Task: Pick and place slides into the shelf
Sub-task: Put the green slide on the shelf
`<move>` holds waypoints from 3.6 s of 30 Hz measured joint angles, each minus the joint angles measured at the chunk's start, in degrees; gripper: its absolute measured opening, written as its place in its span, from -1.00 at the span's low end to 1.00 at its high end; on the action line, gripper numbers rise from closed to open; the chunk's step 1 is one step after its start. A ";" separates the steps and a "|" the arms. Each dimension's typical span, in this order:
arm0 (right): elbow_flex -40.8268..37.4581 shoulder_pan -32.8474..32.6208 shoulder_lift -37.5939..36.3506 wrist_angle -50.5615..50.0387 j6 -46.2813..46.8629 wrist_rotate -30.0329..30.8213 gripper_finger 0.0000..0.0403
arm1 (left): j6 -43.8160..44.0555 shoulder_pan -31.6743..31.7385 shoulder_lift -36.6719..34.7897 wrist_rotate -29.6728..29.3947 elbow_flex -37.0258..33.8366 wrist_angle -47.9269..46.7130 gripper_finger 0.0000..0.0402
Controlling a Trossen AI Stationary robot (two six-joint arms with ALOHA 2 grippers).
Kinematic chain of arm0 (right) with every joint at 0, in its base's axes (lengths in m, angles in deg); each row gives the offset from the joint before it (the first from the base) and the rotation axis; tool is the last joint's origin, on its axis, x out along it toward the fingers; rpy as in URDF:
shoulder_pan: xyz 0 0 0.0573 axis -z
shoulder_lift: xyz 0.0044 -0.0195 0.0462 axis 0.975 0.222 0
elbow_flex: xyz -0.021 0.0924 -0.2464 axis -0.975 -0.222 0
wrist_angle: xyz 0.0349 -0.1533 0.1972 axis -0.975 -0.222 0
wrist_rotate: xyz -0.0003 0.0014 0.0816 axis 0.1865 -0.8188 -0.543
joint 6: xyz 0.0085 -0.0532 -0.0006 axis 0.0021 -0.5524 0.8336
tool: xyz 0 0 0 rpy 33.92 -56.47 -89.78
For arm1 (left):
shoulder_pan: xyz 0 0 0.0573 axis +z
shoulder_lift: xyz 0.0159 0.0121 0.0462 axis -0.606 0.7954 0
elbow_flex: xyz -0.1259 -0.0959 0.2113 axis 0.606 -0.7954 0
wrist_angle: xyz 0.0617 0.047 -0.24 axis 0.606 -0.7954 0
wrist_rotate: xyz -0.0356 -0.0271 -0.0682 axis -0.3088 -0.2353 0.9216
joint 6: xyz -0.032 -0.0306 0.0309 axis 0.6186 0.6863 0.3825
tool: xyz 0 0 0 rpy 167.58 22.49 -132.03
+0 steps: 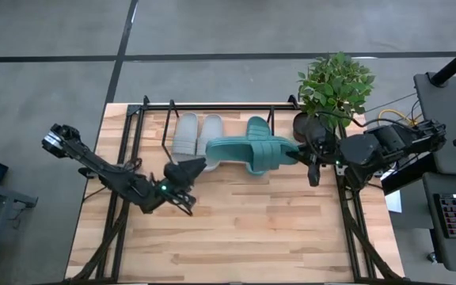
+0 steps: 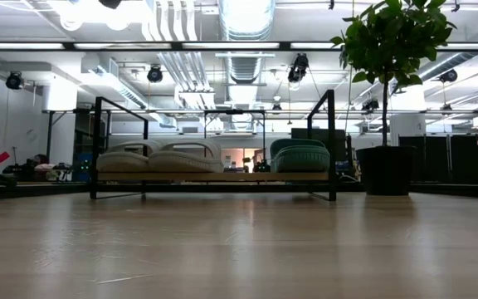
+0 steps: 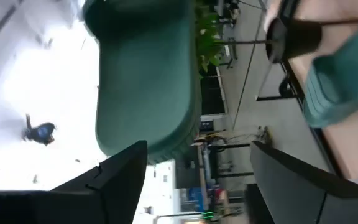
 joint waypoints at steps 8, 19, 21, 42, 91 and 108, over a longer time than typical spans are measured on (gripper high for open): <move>0.00 0.73 -0.06 -1.09 6.08 -1.48 -0.85 | -12.26 2.13 4.72 1.26 0.00 0.06 0.33; 0.00 0.82 -0.05 -5.59 11.06 -4.67 -0.85 | -24.76 5.59 6.12 5.38 -0.04 11.40 0.33; 0.00 0.82 -0.05 -4.84 11.13 -4.71 -0.85 | -27.33 5.62 5.95 5.96 -0.04 11.55 0.33; 0.04 0.84 0.85 -3.28 12.04 -10.98 -0.85 | -29.90 9.64 8.65 6.53 -0.04 17.28 0.30; 5.39 -4.77 2.18 16.09 -25.63 4.02 -0.28 | 32.63 14.01 10.02 3.56 0.24 23.41 -0.78; 5.59 -5.55 -0.25 15.91 -32.06 2.79 -0.30 | 69.41 13.67 9.89 -2.09 0.24 6.89 -0.79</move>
